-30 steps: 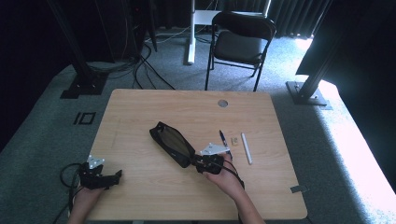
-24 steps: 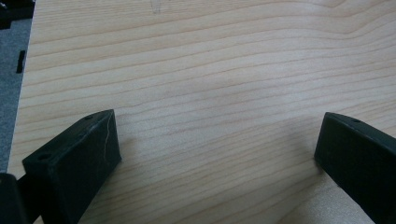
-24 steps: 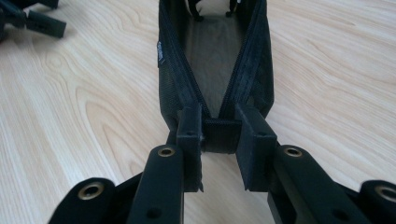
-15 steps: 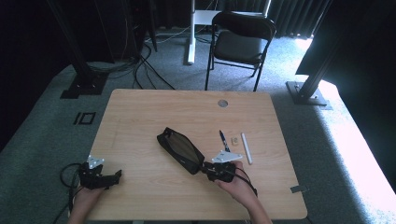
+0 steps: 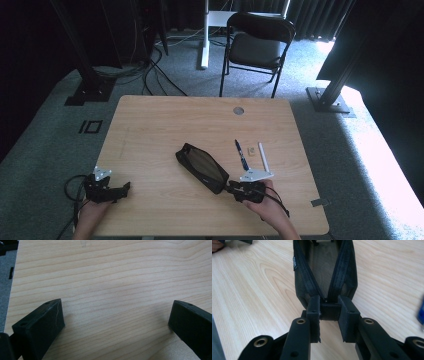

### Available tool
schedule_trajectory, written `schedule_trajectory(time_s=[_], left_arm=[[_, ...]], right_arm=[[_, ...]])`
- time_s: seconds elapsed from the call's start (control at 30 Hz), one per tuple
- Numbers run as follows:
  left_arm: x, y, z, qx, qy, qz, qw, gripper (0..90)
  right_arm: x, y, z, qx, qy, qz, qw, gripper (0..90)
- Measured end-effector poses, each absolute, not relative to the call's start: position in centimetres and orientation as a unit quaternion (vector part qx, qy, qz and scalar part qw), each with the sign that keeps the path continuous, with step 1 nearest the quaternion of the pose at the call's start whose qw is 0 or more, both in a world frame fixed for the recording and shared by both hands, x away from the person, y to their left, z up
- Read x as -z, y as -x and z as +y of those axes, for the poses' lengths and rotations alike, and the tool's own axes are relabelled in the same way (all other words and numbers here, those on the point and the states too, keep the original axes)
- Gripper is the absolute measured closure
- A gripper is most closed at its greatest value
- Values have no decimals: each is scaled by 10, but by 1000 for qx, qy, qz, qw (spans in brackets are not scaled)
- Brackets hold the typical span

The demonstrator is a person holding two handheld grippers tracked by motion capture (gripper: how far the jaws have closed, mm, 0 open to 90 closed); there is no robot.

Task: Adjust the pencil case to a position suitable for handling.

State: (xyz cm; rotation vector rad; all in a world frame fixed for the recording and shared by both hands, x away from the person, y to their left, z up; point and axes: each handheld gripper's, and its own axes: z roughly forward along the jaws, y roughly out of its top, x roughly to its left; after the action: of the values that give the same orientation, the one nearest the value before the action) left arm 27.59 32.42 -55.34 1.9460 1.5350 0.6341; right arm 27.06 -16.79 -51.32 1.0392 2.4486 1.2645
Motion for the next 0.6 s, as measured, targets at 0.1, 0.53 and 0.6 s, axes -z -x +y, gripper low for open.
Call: schedule_trajectory(time_s=[0.1, 0.53, 0.6], left_arm=[[553, -276, 324, -238, -728, 575, 288, 4], [553, -276, 324, -238, -728, 575, 288, 4], [553, -276, 324, -237, -729, 575, 287, 4]], right_arm=[[513, -266, -178, -423, -357, 827, 100, 728], [511, -250, -211, -418, -379, 819, 104, 728], [512, -249, -216, -419, -380, 818, 102, 727]])
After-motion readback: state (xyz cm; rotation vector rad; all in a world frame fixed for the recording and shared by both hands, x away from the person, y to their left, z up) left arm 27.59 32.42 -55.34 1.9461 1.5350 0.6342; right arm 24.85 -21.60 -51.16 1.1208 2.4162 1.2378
